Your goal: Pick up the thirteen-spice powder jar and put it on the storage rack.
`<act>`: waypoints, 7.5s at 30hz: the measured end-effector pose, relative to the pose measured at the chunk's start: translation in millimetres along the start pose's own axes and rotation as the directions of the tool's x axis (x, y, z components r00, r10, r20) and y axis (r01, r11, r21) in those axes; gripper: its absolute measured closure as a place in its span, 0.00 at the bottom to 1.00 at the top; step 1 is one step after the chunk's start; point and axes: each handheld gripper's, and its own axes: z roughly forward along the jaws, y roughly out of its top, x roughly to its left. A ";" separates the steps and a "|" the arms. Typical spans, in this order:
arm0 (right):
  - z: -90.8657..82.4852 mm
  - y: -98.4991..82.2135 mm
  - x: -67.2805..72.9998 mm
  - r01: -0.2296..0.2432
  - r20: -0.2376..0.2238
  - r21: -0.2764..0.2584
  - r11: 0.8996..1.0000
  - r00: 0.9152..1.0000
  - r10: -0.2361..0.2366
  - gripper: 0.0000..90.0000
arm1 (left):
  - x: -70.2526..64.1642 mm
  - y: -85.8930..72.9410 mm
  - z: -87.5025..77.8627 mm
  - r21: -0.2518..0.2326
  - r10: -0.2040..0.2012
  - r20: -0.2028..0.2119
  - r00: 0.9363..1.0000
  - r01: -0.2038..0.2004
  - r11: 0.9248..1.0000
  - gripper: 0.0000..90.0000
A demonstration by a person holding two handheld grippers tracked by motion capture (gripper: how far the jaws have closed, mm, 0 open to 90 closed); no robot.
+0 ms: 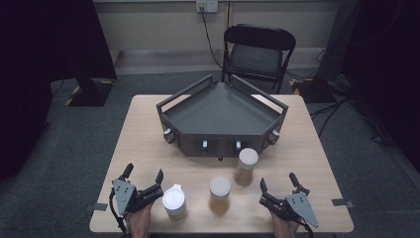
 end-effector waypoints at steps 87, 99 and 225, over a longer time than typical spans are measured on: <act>-0.5 -0.1 -1.0 0.000 -0.006 0.000 1.000 1.000 0.000 0.03 | -62.1 16.1 -54.0 0.041 0.028 0.194 0.981 -0.036 0.998 0.05; -0.6 -0.1 -1.2 0.000 -0.007 0.000 1.000 1.000 0.000 0.03 | -58.8 4.9 -49.2 0.104 -0.014 0.178 0.984 -0.005 0.995 0.18; -0.6 0.0 -0.2 0.001 -0.001 0.000 1.000 1.000 -0.001 0.03 | -40.8 66.8 4.5 0.060 0.019 0.288 0.957 -0.038 0.997 0.34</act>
